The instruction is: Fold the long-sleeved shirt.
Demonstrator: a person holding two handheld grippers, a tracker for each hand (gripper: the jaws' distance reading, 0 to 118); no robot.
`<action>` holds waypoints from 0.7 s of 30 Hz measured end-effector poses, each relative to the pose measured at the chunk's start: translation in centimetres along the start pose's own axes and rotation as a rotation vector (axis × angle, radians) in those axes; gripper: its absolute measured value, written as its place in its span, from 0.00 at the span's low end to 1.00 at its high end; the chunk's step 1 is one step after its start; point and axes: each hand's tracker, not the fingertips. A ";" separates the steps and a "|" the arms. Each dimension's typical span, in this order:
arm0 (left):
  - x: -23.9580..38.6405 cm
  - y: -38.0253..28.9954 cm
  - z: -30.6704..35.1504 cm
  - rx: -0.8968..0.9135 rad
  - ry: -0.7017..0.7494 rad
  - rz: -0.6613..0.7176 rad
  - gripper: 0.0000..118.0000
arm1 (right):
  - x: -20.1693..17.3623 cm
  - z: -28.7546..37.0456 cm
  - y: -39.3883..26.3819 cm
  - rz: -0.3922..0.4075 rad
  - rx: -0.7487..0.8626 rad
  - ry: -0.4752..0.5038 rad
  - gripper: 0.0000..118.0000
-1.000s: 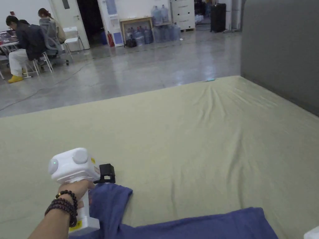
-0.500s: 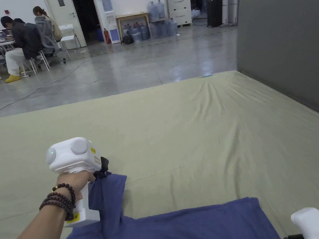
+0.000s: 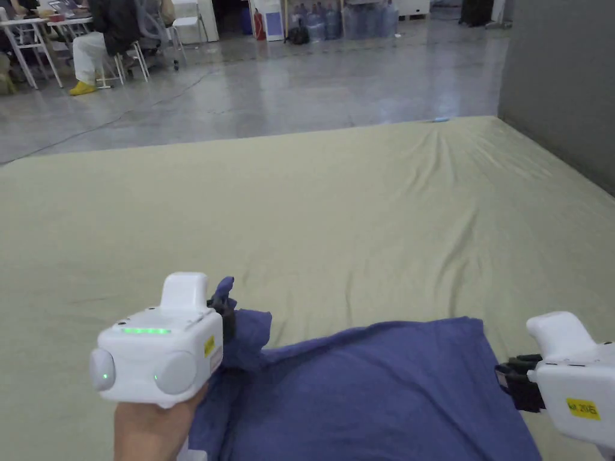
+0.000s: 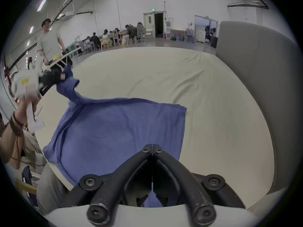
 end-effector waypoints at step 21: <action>-6.5 -2.4 6.5 -0.250 -0.151 0.297 0.00 | -2.8 2.4 -1.6 -0.020 -0.001 0.047 0.00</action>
